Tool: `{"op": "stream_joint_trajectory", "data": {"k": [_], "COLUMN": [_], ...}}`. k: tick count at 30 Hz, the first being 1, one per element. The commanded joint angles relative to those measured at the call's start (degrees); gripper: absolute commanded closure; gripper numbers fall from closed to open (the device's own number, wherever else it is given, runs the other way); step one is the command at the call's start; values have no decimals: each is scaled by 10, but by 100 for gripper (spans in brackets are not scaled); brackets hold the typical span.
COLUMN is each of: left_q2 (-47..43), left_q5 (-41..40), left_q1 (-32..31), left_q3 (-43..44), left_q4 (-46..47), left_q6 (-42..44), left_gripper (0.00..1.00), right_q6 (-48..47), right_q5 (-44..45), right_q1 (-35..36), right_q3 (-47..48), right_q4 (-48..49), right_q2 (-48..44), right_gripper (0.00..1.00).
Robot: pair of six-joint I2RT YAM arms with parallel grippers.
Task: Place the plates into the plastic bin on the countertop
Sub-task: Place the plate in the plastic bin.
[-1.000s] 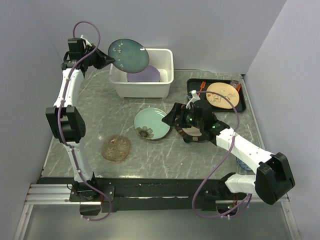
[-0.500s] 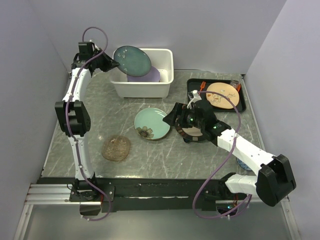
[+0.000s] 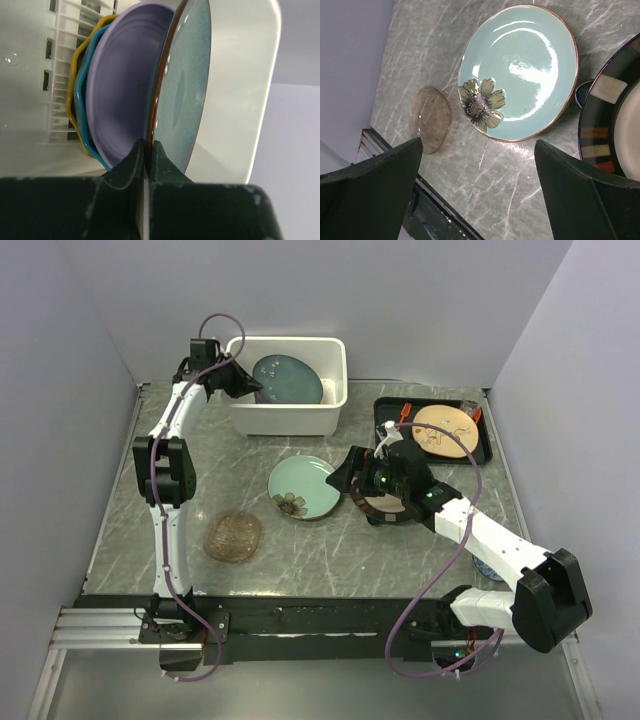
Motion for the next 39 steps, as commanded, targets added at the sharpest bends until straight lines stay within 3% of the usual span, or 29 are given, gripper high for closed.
{"op": "stream_joint_trajectory", "data": {"k": [1,10,15,24,31,39], "left_q2": [-32,-32,-34,-48,-69,-98], "left_q5": [28,24,20,-2,-25,-61], "left_q1": [2,3,6,15,16,16], "left_q3": [30,20,15,-3,-19,3], "left_q4": [89,76,66,47,42,11], "left_q6": [-4,-1,-7,-4,17,46], "left_gripper": [99,99,94,71,41,24], "right_q6": [-10,-15,-17,-10,-5,-8], "right_q5": [7,11,-5,-34,-36,-33], "right_q1": [3,3,3,3,3,3], "right_q3": [-1,-3,-6,-21,-30,-26], "right_q4": [10,3,9,20,33,29], "right_q2": [-11,-12,-7,-6,-8,-11], "right_gripper": [0,0,0,0,0,0]}}
